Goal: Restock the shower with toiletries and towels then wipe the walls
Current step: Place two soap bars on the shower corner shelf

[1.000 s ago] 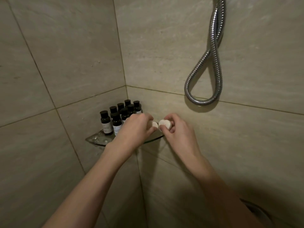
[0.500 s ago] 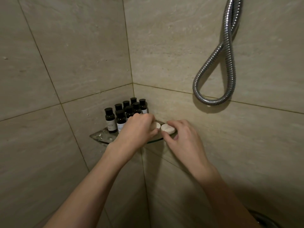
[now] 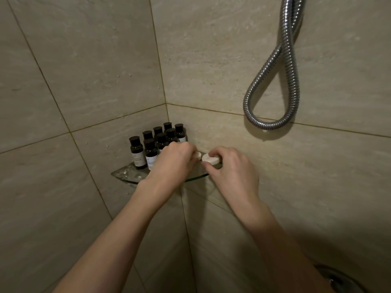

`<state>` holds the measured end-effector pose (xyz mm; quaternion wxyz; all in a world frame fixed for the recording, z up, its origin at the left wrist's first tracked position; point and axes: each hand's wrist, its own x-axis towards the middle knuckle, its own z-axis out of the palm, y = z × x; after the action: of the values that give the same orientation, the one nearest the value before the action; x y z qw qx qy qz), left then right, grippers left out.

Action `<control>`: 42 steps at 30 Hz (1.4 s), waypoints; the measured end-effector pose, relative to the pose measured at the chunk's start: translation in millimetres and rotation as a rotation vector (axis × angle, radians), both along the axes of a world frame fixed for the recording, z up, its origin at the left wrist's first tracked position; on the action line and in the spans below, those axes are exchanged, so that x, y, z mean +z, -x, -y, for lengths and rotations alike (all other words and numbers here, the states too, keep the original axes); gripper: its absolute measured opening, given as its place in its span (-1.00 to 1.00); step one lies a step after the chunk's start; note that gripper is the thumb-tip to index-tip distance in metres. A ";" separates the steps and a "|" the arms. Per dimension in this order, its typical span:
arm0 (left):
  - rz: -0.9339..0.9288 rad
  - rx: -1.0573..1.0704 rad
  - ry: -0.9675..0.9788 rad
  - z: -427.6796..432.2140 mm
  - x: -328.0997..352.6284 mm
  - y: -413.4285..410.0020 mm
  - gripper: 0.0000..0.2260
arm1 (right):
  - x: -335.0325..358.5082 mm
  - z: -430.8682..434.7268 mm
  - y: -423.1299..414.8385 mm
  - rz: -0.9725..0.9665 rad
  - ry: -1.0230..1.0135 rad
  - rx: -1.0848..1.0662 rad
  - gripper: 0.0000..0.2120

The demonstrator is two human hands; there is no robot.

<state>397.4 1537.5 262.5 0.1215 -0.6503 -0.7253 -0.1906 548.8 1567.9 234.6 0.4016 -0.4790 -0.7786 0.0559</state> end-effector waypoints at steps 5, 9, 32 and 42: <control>0.012 -0.007 -0.064 -1.4 0.5 0.7 -0.79 | -2.0 -0.2 3.5 -0.046 0.025 0.007 -0.74; -0.024 -0.004 -0.057 -3.6 -0.4 3.2 -0.81 | -0.1 -0.9 4.5 -0.020 0.036 0.018 -0.74; 0.123 -0.367 -0.223 90.3 -184.6 -32.3 -0.78 | -148.6 59.1 -68.2 -0.356 0.139 0.028 -0.92; 0.541 -0.147 0.893 182.9 -383.0 34.6 -0.85 | -337.7 173.3 -127.6 0.152 1.090 -0.113 -0.71</control>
<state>362.8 1354.6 -120.4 -0.3730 -0.6155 -0.6936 -0.0321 676.4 1394.6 -103.1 0.0405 -0.6614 -0.6365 0.3945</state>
